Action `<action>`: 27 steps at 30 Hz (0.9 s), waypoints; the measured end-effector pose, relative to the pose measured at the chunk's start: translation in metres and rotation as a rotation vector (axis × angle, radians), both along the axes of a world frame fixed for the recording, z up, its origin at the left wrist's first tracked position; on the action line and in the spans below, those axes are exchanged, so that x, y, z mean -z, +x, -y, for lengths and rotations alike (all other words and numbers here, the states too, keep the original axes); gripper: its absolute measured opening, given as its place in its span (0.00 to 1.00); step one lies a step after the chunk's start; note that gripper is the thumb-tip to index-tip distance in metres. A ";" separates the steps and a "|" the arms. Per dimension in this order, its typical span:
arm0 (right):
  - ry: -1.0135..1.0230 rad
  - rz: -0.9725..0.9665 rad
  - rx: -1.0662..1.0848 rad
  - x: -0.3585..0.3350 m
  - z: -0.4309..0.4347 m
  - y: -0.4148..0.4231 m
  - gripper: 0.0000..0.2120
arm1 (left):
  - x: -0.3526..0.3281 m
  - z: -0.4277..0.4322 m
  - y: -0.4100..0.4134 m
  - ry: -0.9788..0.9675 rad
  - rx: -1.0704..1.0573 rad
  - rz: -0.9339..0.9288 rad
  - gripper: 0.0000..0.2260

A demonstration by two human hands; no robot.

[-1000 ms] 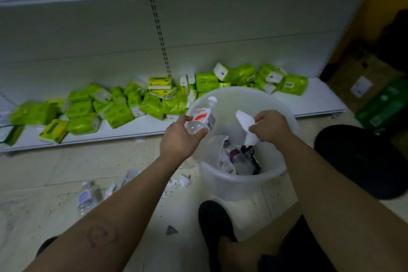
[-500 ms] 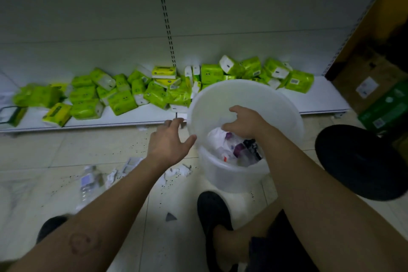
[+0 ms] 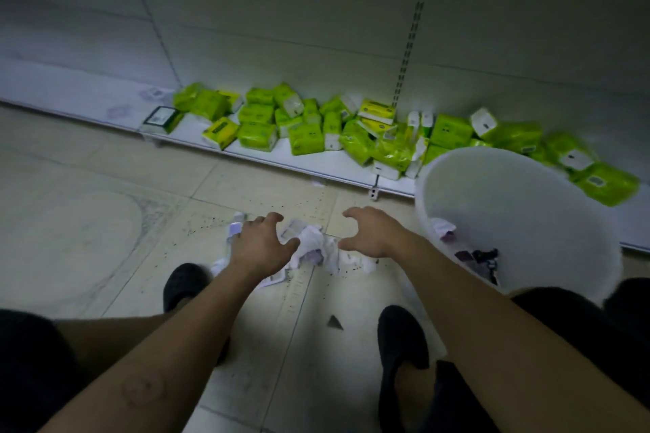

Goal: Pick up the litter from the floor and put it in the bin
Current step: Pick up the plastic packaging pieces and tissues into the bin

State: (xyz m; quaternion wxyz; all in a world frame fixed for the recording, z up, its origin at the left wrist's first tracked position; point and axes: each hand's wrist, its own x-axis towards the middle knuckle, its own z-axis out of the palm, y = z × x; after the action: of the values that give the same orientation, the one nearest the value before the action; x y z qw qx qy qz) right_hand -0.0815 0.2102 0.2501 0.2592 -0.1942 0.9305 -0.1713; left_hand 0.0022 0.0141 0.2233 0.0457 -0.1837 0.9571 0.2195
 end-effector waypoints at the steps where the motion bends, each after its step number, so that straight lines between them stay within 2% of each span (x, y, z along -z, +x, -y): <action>1: 0.018 0.027 -0.028 0.007 0.009 0.002 0.36 | 0.007 0.010 0.005 0.007 -0.033 0.027 0.26; 6: 0.086 0.169 -0.037 0.055 0.031 0.004 0.27 | 0.050 0.043 0.020 0.001 -0.054 0.201 0.28; 10: 0.130 0.323 0.061 0.115 0.034 0.011 0.30 | 0.096 0.054 0.017 0.023 -0.014 0.336 0.29; 15: 0.208 0.439 0.135 0.200 0.036 0.024 0.24 | 0.167 0.059 0.006 0.086 -0.004 0.464 0.29; 19: 0.249 0.517 0.213 0.253 0.036 0.030 0.19 | 0.228 0.059 -0.009 0.035 0.091 0.557 0.28; 24: 0.305 0.449 0.269 0.304 0.037 0.032 0.14 | 0.290 0.053 -0.023 0.063 0.159 0.612 0.28; 27: 0.302 0.411 0.313 0.326 0.036 0.036 0.11 | 0.310 0.049 -0.023 0.043 0.172 0.516 0.24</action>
State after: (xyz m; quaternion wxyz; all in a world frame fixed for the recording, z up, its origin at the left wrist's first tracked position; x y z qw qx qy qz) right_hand -0.0459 0.1746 -0.0763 0.4384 0.0313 0.8921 -0.1048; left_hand -0.0212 -0.0352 -0.0867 0.3106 -0.1507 0.9209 0.1810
